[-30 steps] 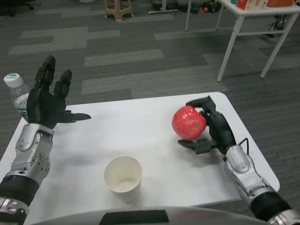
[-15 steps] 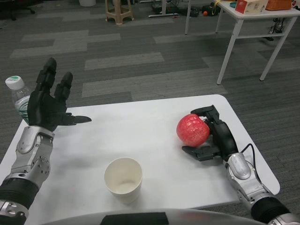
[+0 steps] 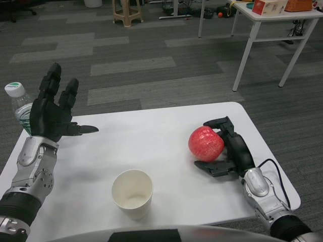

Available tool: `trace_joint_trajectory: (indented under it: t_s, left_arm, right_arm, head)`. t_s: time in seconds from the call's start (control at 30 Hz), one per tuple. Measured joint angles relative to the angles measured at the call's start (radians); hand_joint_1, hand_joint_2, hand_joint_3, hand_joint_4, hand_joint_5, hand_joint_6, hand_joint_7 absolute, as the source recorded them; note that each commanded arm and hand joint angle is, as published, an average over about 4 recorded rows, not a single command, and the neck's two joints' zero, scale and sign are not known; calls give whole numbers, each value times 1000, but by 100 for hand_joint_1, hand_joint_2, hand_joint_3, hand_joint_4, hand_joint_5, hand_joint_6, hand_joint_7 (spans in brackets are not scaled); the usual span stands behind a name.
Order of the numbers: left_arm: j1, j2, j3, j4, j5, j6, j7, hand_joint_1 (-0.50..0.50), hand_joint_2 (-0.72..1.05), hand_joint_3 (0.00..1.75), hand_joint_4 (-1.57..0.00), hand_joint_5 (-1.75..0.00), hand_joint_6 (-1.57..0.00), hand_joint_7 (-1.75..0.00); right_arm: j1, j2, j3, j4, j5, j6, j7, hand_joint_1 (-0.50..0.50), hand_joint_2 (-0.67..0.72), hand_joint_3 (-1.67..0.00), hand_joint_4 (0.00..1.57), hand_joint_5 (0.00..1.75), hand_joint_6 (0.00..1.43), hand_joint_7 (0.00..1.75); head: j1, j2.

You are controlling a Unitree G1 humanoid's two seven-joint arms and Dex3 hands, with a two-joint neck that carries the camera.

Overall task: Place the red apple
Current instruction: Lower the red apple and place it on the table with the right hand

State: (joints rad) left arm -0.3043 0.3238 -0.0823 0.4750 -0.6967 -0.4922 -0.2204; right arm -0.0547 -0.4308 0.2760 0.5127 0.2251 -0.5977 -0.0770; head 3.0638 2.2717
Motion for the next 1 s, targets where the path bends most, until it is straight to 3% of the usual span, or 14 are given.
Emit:
trace_joint_trajectory:
  t_s: [0.1, 0.23, 0.4, 0.57, 1.0]
  left_arm:
    - [0, 0, 0, 0, 0, 0, 0, -50, 7, 0, 0, -21, 0, 0]
    - [0, 0, 0, 0, 0, 0, 0, -50, 3, 0, 0, -21, 0, 0]
    - [0, 0, 0, 0, 0, 0, 0, -50, 3, 0, 0, -21, 0, 0]
    - [0, 0, 0, 0, 0, 0, -1, -50, 3, 0, 0, -21, 0, 0]
    - [0, 0, 0, 0, -1, 0, -1, -50, -2, 0, 0, -21, 0, 0]
  right_arm:
    - [0, -1, 0, 0, -6, 0, 4, -33, -45, -75, 0, 19, 0, 105]
    - [0, -4, 0, 0, -8, 0, 9, -40, -40, -67, 0, 0, 0, 79]
    - [0, -8, 1, -1, -9, 0, 20, -46, -32, -56, 0, 0, 0, 66]
    - [0, -9, 1, -1, -20, -3, 30, -46, -26, -48, 0, 0, 0, 52]
    - [1, -10, -4, -3, -25, -7, 43, -46, -22, -48, 0, 0, 0, 42]
  head:
    - [1, 7]
    - [2, 21]
    - [1, 23]
    - [0, 23]
    - [3, 23]
